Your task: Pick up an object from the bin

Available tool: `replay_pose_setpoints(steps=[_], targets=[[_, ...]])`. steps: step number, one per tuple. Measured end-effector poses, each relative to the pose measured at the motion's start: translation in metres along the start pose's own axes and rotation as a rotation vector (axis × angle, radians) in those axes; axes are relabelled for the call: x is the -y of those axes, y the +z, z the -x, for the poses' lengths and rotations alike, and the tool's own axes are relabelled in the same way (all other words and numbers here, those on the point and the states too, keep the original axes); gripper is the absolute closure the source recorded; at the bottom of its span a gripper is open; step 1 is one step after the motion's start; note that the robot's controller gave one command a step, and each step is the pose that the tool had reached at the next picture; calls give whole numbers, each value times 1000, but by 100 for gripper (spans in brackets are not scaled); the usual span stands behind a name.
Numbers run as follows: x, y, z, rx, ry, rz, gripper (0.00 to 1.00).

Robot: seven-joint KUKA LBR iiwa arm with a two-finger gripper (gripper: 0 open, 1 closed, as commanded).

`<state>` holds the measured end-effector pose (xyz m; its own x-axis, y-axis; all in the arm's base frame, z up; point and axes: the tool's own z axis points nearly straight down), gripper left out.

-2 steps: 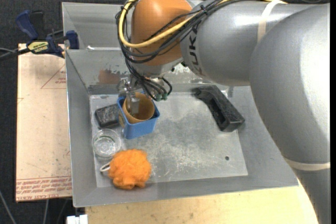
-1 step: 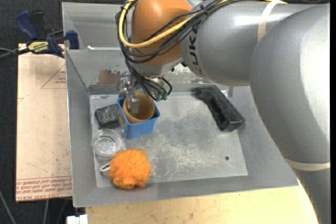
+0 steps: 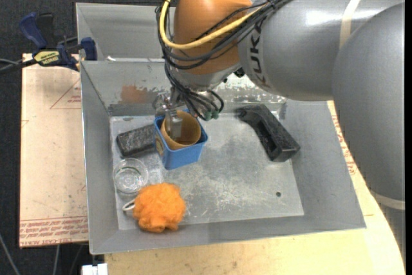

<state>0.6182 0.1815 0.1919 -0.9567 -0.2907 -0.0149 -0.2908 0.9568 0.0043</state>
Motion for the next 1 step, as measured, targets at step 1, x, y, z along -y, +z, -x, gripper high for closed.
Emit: replay_pose_setpoints(steps=[1], targets=[[4,-58,3,11,0,-3,100]])
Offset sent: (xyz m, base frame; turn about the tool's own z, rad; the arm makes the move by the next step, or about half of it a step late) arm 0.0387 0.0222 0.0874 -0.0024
